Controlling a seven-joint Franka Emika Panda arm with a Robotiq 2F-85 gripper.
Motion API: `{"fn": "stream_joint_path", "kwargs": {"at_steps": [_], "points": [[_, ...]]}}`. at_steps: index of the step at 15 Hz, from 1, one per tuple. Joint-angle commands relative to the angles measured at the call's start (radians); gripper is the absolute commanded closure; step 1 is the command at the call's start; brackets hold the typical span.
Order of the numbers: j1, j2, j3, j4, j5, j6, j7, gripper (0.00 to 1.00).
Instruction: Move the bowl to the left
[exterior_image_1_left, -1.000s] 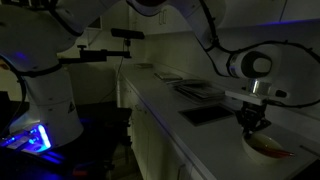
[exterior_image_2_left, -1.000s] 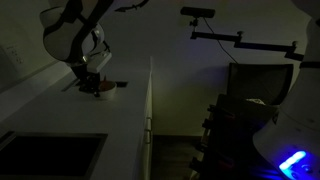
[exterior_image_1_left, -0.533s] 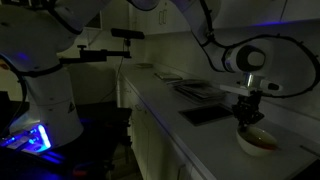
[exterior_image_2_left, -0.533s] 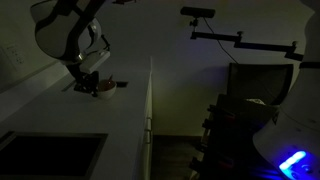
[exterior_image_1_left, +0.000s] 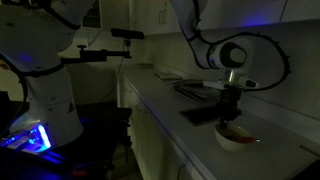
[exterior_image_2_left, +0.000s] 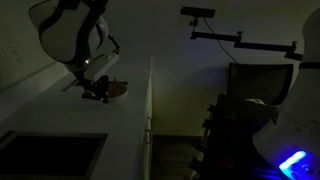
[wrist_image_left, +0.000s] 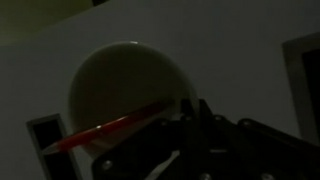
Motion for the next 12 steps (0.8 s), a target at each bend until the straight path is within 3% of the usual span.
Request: {"fn": "stream_joint_path", "kwargs": {"at_steps": [1, 9, 10, 11, 12], "points": [[0.025, -0.069, -0.02, -0.125, -0.032, 0.084, 0.095, 0.97], [0.047, -0.087, -0.045, -0.234, -0.042, 0.255, 0.154, 0.97], [0.051, -0.093, -0.05, -0.241, -0.048, 0.257, 0.159, 0.76], [0.047, -0.099, -0.044, -0.247, -0.045, 0.256, 0.152, 0.62], [0.045, -0.106, -0.04, -0.253, -0.044, 0.253, 0.143, 0.56]]}}
